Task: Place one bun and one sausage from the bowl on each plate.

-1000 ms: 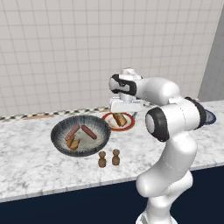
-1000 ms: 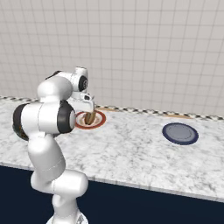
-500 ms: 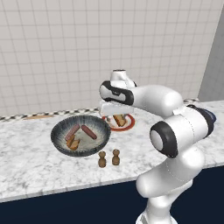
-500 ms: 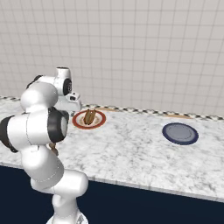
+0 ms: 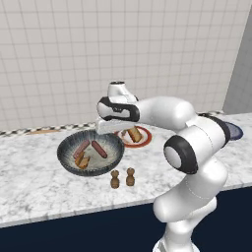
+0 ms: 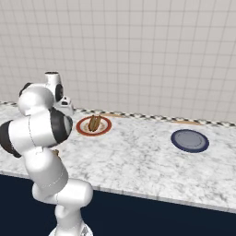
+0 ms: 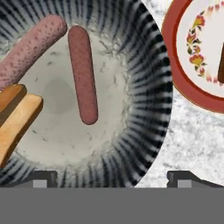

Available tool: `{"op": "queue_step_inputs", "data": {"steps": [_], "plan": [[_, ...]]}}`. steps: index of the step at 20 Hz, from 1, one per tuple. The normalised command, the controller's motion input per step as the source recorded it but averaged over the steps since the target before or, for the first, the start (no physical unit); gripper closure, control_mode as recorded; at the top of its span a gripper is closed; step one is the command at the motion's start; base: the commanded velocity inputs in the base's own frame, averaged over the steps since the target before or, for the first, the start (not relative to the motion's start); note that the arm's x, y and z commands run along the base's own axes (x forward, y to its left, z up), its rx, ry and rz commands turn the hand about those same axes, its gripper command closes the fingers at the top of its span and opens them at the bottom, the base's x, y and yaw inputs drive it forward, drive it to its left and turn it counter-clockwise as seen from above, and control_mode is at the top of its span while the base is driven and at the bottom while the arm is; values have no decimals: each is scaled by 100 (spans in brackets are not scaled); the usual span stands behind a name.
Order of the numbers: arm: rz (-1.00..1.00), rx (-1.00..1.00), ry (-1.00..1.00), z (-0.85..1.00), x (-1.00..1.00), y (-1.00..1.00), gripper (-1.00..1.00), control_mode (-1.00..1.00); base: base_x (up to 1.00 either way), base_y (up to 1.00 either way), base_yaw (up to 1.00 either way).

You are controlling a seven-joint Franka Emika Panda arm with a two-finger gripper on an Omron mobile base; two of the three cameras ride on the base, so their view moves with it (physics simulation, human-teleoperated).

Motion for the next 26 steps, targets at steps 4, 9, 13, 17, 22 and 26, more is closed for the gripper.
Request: {"op": "queue_step_inputs", "data": {"steps": [4, 9, 13, 17, 22, 26], "plan": [[0, 0, -17, -39, 4, 43, -100, -100, 0, 0, 0], [0, 0, -12, -43, 0, 22, -100, -100, 0, 0, 0], [0, 0, -1, -46, 14, 1, -100, -100, 0, 0, 0], [0, 0, -3, -43, 30, 7, -100, -100, 0, 0, 0], [0, 0, -1, -18, 20, 10, -100, -100, 0, 0, 0], [0, 0, 0, -15, 9, 6, -100, -100, 0, 0, 0]]}}
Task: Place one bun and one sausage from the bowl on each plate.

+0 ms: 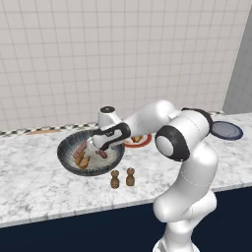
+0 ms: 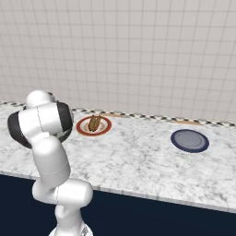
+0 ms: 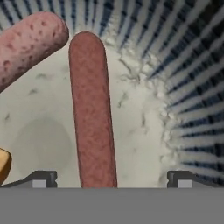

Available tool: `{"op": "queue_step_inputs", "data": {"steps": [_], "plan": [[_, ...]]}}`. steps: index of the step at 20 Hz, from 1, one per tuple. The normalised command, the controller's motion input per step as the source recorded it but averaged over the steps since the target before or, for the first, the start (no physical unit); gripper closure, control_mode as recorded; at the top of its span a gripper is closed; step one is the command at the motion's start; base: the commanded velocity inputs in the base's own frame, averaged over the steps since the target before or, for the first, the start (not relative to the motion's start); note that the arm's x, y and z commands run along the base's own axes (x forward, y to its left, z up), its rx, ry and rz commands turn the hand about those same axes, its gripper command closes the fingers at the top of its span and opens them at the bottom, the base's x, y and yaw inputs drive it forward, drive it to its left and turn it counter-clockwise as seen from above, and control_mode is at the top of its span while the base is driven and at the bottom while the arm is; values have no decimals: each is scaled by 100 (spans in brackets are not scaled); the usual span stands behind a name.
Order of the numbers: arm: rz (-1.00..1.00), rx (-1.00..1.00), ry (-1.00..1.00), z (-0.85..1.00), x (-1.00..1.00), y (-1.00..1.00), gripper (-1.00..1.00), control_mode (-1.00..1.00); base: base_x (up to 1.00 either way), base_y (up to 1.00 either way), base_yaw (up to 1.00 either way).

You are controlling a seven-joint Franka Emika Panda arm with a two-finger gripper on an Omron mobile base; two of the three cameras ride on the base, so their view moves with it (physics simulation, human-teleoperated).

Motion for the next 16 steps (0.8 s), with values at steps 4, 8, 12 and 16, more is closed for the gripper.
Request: {"op": "queue_step_inputs", "data": {"steps": [4, 8, 12, 16], "plan": [[0, 0, 0, -22, 3, 8, -100, -100, 0, 0, 0], [0, 0, -1, -5, -1, 5, -100, -100, 0, 0, 0], [0, 0, -4, 0, -10, 8, -100, -100, 0, 0, 0], [0, 0, -3, -3, -3, 12, -100, -100, 0, 0, 0]]}}
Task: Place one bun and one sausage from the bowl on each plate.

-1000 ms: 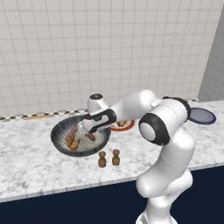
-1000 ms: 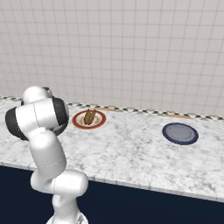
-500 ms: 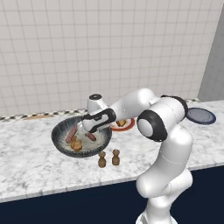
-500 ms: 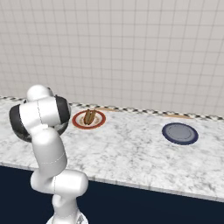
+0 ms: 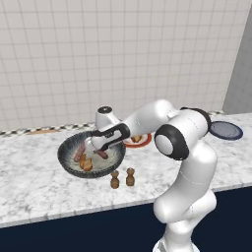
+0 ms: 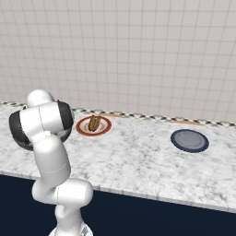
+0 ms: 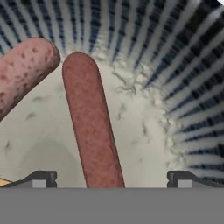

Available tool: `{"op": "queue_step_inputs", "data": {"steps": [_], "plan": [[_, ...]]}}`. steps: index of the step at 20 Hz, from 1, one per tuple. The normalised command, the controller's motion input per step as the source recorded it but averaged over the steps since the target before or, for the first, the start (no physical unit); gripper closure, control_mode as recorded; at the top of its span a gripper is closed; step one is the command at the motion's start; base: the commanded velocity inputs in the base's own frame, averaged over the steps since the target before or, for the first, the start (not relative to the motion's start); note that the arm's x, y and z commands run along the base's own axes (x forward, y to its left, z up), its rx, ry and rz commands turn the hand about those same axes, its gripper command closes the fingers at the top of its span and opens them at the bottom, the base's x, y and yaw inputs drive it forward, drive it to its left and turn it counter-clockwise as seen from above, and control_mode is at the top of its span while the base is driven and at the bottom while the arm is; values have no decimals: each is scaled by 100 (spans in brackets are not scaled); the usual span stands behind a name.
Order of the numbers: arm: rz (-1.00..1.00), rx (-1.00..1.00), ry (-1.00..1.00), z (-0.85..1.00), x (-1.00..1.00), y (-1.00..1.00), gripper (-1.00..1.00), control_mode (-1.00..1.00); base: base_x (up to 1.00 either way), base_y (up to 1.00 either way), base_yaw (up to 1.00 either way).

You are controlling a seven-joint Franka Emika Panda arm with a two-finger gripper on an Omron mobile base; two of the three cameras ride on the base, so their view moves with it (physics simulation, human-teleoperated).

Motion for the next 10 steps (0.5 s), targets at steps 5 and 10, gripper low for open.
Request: {"op": "queue_step_inputs", "data": {"steps": [5, 10], "plan": [[1, 0, 0, -10, 0, 18, -100, -100, 0, 0, 0], [1, 0, -2, -27, 0, 3, -100, -100, 0, 0, 0]]}}
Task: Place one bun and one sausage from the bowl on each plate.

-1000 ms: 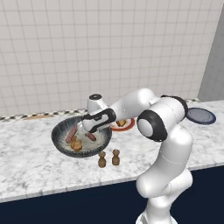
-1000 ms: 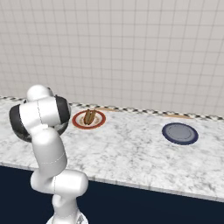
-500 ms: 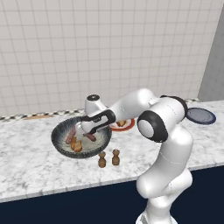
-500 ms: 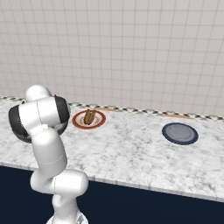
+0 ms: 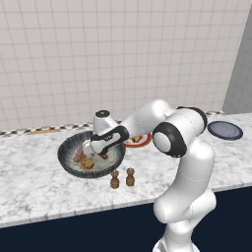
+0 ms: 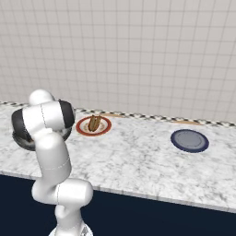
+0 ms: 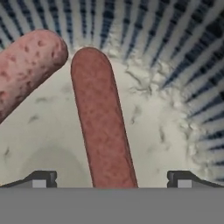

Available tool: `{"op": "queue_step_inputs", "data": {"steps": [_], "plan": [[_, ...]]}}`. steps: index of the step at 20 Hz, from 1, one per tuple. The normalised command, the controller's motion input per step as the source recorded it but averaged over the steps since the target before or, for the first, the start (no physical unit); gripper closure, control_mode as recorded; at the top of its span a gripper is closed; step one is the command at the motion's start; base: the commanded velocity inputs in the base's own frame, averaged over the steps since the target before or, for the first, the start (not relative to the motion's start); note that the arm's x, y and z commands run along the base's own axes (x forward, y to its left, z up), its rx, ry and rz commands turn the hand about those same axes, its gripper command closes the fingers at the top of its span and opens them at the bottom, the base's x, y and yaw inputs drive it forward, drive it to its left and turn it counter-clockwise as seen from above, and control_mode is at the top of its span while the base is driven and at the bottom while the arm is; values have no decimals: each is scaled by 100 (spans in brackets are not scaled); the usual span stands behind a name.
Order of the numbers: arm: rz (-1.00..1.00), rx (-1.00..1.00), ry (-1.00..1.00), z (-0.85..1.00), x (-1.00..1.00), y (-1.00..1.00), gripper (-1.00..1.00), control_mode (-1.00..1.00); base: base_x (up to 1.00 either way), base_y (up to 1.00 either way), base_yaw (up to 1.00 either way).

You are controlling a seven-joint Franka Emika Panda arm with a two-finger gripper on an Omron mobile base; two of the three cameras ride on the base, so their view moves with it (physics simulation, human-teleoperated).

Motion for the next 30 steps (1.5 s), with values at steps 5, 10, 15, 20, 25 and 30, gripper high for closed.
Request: {"op": "queue_step_inputs", "data": {"steps": [5, 10, 15, 20, 25, 30], "plan": [[0, 0, -7, -29, 0, 0, -100, -100, 0, 0, 0], [0, 0, 0, -35, 0, 0, -100, -100, 0, 0, 0], [0, 0, 0, -35, 0, 0, -100, -100, 0, 0, 0], [0, 0, 0, -33, 0, 0, 100, -100, 0, 0, 0], [0, 0, 0, -17, 0, 0, 100, -100, 0, 0, 0], [0, 0, 0, -20, -1, 0, 100, -100, 0, 0, 0]]}}
